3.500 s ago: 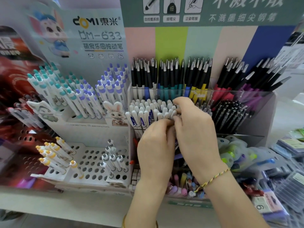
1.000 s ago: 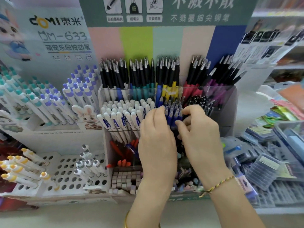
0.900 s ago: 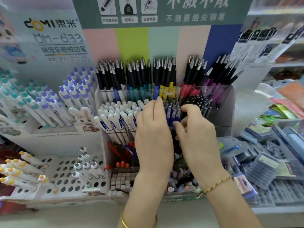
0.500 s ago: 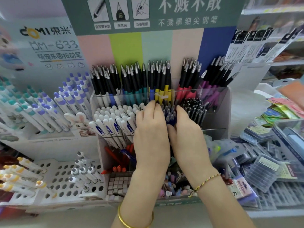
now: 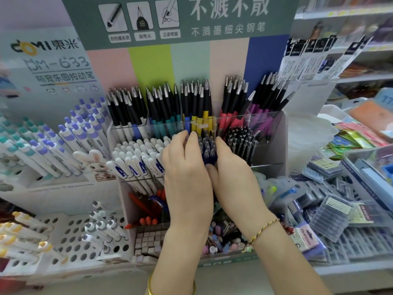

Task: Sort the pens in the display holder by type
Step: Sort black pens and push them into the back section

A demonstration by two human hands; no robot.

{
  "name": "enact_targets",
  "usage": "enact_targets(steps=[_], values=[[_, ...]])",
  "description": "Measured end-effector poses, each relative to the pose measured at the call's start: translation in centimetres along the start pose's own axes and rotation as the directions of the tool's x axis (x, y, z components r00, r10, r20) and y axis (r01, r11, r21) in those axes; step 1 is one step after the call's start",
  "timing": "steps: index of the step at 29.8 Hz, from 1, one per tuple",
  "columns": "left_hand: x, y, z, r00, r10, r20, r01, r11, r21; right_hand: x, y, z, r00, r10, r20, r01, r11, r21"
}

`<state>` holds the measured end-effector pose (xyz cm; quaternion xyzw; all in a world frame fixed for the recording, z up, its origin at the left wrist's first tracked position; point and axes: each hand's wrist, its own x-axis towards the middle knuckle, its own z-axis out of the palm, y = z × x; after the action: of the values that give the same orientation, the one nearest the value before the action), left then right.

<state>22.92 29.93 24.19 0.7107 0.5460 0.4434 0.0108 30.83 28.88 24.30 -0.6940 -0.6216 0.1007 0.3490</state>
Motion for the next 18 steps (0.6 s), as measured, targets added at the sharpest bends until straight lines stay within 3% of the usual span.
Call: enact_targets(steps=[3, 8, 12, 18], values=[[-0.1, 1.0, -0.2, 0.999, 0.040, -0.026, -0.042, 0.996, -0.078, -1.0, -0.3, -1.2, 1.000, -0.023, -0.018, 0.024, 0.999, 0.026], [-1.9, 3.3, 0.4, 0.996, 0.033, 0.084, -0.011, 0.969, -0.246, -1.8, 1.5, -4.6, 0.947, 0.030, -0.321, -0.017, 0.999, 0.042], [-3.3, 5.3, 1.3, 0.955, 0.014, 0.297, 0.107, 0.917, -0.385, -0.7, 3.4, -4.9, 0.969, 0.107, -0.222, -0.119, 0.992, -0.043], [-2.9, 6.1, 2.0, 0.935, -0.077, 0.346, 0.235, 0.864, -0.445, 0.4, 4.0, -5.0, 0.982, 0.157, -0.104, -0.162, 0.986, -0.047]])
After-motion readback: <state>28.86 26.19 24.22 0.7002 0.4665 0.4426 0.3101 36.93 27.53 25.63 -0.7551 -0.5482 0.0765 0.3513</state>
